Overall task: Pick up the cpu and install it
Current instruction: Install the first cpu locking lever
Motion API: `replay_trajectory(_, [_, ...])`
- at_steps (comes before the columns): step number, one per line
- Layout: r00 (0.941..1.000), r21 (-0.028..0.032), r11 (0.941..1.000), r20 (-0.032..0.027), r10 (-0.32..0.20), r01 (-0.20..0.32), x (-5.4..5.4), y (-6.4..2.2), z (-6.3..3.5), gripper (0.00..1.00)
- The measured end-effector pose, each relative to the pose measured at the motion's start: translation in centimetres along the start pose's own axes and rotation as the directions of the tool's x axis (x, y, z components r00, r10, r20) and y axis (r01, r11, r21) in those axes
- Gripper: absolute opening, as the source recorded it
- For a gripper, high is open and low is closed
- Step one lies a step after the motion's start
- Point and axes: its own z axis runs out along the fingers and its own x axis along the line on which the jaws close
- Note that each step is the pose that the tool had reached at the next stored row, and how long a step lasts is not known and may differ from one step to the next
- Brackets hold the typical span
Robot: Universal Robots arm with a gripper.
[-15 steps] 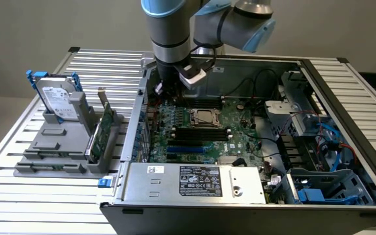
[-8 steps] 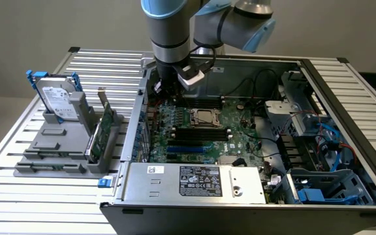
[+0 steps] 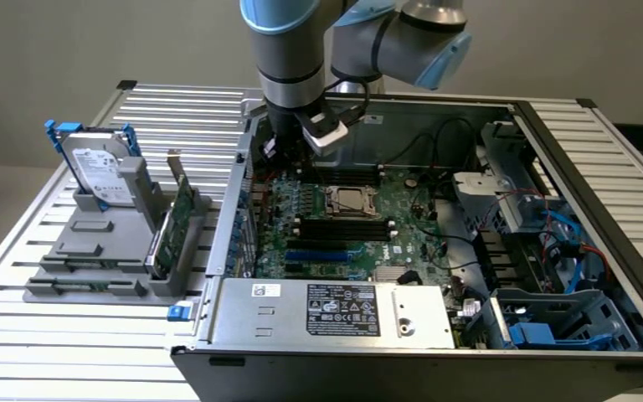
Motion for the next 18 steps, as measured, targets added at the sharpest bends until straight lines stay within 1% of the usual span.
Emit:
replay_trajectory(4, [0.9998,0.0097,0.9998,-0.0078,0.016,-0.016,0.0,0.0,0.0,0.11])
replay_trajectory(8, [0.9995,0.0204,0.9995,-0.0169,0.025,-0.024,0.0,0.0,0.0,0.11])
replay_trajectory(9, [0.9994,0.025,0.9993,-0.0202,0.027,-0.026,0.0,0.0,0.0,0.11])
replay_trajectory(11, [0.9991,0.0368,0.9988,-0.029,0.032,-0.031,0.0,0.0,0.0,0.11])
replay_trajectory(12, [0.9988,0.0418,0.9985,-0.033,0.036,-0.034,0.0,0.0,0.0,0.11])
replay_trajectory(13, [0.9986,0.045,0.9983,-0.0361,0.04,-0.038,0.0,0.0,0.0,0.11])
replay_trajectory(15, [0.9981,0.0475,0.9978,-0.04,0.047,-0.045,0.0,-0.01,0.0,0.11])
replay_trajectory(18, [0.9973,0.0458,0.9973,-0.0433,0.059,-0.057,0.01,-0.02,0.01,0.11])
